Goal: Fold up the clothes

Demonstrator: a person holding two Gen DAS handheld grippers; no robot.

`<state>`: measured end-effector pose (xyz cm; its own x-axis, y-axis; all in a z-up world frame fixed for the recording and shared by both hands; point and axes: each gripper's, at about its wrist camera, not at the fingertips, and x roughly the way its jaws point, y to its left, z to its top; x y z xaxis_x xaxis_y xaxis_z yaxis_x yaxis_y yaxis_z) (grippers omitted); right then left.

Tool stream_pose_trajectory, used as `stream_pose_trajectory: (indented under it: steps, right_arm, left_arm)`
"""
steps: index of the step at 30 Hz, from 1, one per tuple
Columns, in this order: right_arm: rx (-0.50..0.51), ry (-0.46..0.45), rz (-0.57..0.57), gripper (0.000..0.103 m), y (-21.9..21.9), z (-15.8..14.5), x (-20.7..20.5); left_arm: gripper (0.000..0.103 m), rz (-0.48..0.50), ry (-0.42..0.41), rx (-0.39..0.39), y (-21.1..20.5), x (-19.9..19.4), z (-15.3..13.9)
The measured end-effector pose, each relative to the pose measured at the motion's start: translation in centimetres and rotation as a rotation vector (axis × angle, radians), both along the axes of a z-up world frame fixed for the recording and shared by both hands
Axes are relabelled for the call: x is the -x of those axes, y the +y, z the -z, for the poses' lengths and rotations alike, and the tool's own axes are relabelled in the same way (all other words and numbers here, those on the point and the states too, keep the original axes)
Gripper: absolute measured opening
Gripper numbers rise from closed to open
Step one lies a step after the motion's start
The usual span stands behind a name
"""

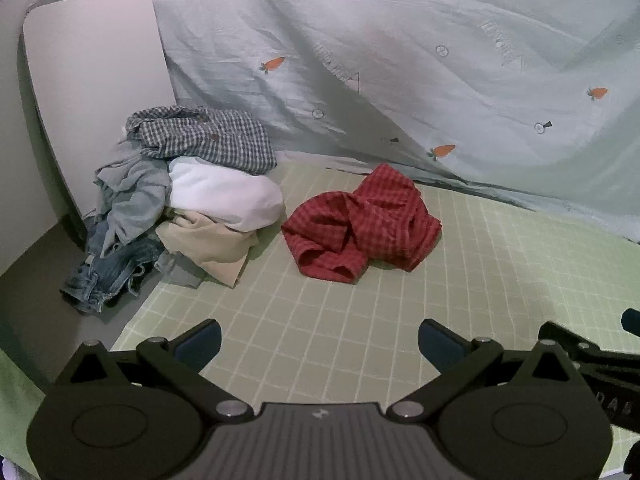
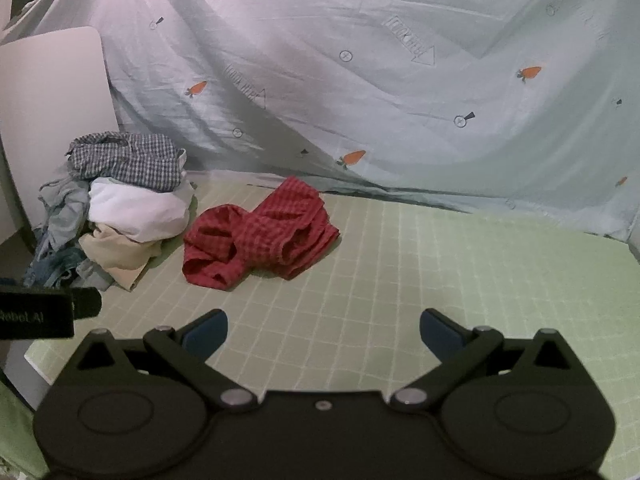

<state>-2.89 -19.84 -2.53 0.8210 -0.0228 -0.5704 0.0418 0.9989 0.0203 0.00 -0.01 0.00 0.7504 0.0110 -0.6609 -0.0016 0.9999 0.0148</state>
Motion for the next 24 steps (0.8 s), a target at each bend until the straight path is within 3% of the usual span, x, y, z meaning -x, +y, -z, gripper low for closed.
stream_pose_trajectory:
  steps: [10,24]
  right_arm:
    - [0.024,0.002,0.005,0.103,-0.7,-0.4,-0.6]
    - [0.016,-0.002,0.015,0.103,-1.0,0.1,-1.5]
  left_arm:
    - [0.103,-0.005,0.006,-0.029,-2.4,-0.3,0.1]
    - [0.103,0.023,-0.023,-0.044,-1.9,-1.1,-0.7]
